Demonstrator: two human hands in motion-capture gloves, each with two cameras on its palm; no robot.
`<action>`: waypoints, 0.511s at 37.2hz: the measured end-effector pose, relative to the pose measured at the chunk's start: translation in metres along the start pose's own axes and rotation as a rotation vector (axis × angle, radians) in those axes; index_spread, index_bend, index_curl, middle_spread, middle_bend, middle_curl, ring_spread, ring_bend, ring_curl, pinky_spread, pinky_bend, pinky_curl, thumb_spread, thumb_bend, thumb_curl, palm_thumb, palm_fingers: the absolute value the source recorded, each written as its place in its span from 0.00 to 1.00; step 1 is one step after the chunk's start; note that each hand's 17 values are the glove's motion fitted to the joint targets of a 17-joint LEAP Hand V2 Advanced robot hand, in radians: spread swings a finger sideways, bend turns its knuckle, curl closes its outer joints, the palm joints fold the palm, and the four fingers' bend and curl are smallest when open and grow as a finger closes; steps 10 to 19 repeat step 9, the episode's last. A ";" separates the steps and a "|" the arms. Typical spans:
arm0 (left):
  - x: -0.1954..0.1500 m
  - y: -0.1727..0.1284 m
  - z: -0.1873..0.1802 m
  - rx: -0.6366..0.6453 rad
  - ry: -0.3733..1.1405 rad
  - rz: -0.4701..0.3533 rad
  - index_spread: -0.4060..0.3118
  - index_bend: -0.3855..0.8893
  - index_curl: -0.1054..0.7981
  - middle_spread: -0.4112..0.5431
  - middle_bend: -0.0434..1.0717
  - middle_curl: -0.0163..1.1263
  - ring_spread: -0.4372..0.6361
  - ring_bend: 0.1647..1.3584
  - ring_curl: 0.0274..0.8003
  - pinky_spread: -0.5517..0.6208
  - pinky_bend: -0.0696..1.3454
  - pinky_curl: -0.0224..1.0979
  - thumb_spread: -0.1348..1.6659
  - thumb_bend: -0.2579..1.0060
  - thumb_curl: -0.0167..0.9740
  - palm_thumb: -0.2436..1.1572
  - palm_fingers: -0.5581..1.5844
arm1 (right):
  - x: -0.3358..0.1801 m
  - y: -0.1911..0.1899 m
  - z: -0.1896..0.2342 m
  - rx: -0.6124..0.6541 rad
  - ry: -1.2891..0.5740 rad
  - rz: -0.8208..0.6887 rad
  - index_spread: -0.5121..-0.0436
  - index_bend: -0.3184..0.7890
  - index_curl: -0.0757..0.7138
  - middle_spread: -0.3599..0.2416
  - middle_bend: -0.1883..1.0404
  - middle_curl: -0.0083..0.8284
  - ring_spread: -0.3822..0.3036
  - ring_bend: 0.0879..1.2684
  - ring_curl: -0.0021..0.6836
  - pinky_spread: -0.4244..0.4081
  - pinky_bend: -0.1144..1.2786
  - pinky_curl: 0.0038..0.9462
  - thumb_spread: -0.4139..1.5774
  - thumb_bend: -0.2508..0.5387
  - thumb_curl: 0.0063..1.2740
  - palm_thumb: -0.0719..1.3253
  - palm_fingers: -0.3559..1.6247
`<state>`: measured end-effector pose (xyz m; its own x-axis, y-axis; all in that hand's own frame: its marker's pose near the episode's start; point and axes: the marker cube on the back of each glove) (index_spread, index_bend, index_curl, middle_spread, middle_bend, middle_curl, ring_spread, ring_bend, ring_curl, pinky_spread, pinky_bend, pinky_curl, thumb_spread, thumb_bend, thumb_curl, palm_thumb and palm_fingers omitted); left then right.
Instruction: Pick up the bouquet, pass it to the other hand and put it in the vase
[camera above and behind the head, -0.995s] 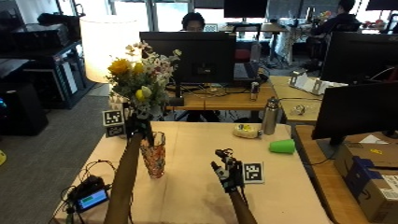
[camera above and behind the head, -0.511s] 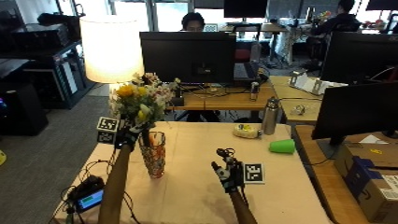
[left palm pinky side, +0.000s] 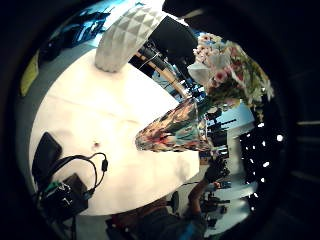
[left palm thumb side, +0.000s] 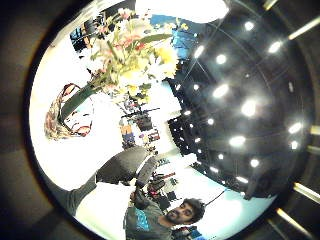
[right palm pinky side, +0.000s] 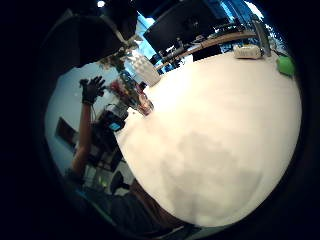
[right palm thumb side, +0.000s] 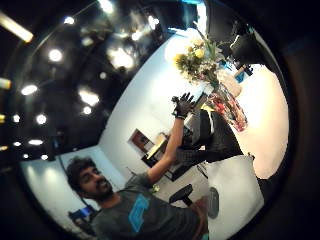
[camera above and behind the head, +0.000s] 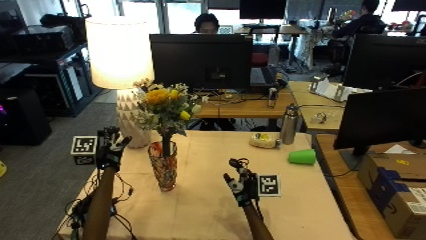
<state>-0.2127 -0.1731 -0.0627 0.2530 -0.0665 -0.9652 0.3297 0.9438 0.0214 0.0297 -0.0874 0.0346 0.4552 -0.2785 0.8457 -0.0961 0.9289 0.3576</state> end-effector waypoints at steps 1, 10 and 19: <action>0.003 0.002 -0.003 0.001 0.005 0.010 0.74 0.36 0.42 0.60 0.25 0.35 0.68 0.43 0.42 0.91 0.36 0.33 0.50 0.16 0.45 0.38 0.30 | -0.002 0.000 0.001 0.000 -0.012 0.004 0.47 0.42 0.53 0.39 0.36 0.54 0.42 0.21 0.57 0.87 0.21 0.35 0.74 0.29 0.41 0.62 0.61; 0.026 0.017 -0.024 0.008 0.017 0.083 0.72 0.37 0.38 0.62 0.27 0.35 0.71 0.45 0.41 0.92 0.37 0.33 0.50 0.17 0.42 0.35 0.30 | -0.033 -0.004 0.016 -0.006 -0.213 -0.006 0.46 0.42 0.54 0.40 0.35 0.54 0.42 0.20 0.57 0.87 0.21 0.34 0.74 0.29 0.40 0.62 0.61; 0.026 0.017 -0.024 0.008 0.017 0.083 0.72 0.37 0.38 0.62 0.27 0.35 0.71 0.45 0.41 0.92 0.37 0.33 0.50 0.17 0.42 0.35 0.30 | -0.033 -0.004 0.016 -0.006 -0.213 -0.006 0.46 0.42 0.54 0.40 0.35 0.54 0.42 0.20 0.57 0.87 0.21 0.34 0.74 0.29 0.40 0.62 0.61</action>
